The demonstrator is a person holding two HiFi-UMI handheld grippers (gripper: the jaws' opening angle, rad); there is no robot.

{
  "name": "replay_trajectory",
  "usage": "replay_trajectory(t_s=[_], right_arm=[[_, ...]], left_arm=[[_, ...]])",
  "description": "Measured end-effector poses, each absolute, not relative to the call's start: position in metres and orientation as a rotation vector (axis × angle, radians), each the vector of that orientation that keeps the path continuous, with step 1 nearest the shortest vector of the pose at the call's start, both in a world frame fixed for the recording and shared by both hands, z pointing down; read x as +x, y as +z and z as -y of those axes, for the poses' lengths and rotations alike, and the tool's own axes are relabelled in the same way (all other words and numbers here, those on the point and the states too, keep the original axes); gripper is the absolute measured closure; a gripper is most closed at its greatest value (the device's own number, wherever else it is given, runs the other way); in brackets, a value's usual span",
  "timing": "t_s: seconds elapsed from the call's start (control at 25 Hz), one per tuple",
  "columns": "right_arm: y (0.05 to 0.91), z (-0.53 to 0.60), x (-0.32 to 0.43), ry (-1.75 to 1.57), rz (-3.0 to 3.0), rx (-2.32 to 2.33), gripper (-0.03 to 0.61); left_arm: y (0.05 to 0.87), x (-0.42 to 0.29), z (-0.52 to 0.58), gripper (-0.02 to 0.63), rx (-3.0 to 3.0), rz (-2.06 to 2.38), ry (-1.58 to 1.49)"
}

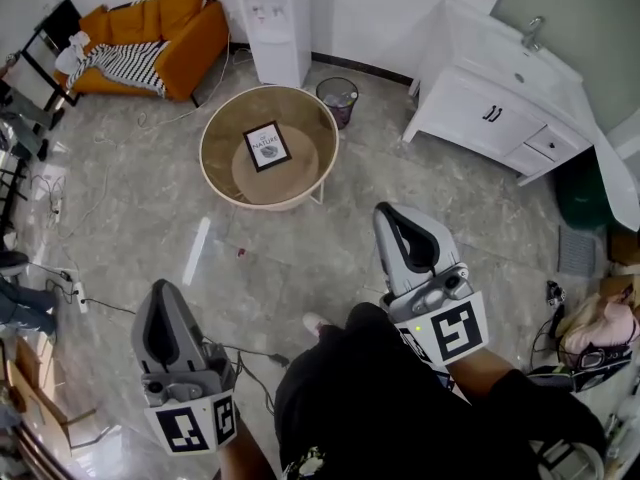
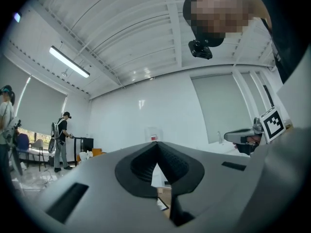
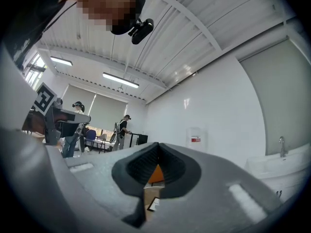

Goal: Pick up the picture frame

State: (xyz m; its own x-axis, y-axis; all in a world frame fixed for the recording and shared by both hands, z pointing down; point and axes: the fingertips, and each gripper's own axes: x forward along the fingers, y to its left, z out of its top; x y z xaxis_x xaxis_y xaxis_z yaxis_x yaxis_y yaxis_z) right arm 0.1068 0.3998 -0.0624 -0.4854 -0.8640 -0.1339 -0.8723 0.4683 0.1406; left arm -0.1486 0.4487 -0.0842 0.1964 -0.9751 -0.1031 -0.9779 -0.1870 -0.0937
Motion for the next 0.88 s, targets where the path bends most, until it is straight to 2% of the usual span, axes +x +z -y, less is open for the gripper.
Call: replay_trajectory(t_s=[0.88], right_arm=[[-0.054, -0.373, 0.065, 0.259, -2.657, -1.595, 0.581]], left_arm=[[-0.076, -0.192, -0.429, 0.601, -2.336, -1.916, 0.054]])
